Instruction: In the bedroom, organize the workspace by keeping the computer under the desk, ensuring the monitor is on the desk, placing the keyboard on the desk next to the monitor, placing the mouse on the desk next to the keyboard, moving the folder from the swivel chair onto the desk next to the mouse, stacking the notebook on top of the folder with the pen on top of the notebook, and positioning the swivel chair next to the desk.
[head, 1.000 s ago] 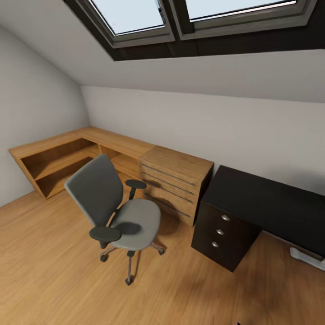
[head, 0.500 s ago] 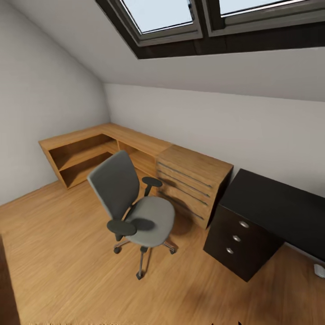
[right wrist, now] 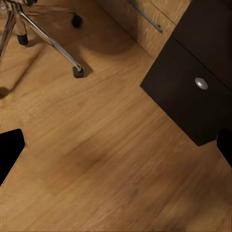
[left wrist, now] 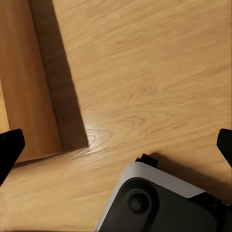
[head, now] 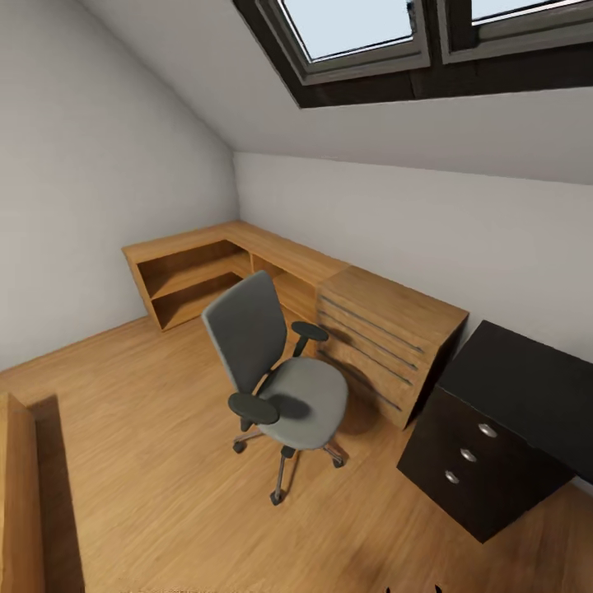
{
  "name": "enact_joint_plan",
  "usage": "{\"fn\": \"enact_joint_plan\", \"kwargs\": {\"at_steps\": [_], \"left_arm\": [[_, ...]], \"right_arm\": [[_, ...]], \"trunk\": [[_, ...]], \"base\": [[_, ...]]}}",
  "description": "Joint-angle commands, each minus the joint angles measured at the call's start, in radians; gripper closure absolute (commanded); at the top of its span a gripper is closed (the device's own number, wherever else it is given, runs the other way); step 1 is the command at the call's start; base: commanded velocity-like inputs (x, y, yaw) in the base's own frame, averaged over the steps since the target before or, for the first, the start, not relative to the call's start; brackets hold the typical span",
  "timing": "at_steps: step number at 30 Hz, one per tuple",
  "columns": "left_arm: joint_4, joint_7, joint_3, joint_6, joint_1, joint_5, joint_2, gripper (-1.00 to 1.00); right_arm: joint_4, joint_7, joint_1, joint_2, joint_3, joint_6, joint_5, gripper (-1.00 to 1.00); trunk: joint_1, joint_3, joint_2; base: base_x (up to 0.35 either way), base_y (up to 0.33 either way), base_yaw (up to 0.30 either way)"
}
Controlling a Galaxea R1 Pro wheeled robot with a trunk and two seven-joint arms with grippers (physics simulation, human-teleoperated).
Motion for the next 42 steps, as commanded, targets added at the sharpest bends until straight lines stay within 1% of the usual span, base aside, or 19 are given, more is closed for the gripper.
{"fn": "enact_joint_plan", "kwargs": {"at_steps": [1, 5, 11, 22, 42], "left_arm": [[0.001, 0.006, -0.008, -0.011, -0.001, 0.008, 0.001, -1.00], [0.001, 0.006, -0.009, -0.029, -0.001, 0.008, 0.000, -1.00], [0.001, 0.006, -0.008, -0.035, -0.001, 0.008, 0.002, -1.00], [0.001, 0.006, -0.007, -0.036, -0.001, 0.008, 0.003, -1.00], [0.001, 0.006, -0.008, -0.036, -0.001, 0.009, 0.001, -1.00]], "right_arm": [[0.001, -0.005, -0.001, 0.000, 0.009, -0.013, -0.008, -1.00], [0.002, -0.006, -0.001, -0.001, 0.009, -0.030, -0.008, -1.00], [0.003, -0.006, -0.001, -0.001, 0.008, -0.036, -0.008, -1.00], [0.006, -0.005, -0.001, -0.002, 0.008, -0.036, -0.007, -1.00], [0.005, -0.005, -0.001, -0.002, 0.008, -0.036, -0.007, -1.00]], "trunk": [[0.001, -0.002, -0.002], [0.001, -0.002, -0.002], [0.001, -0.002, -0.002], [0.001, -0.002, -0.002], [0.001, -0.002, -0.002]], "base": [[0.000, 0.000, 0.288], [0.000, 0.000, 0.288], [0.022, 0.018, 0.288], [0.196, 0.155, 0.291], [0.006, 0.004, 0.293]]}}
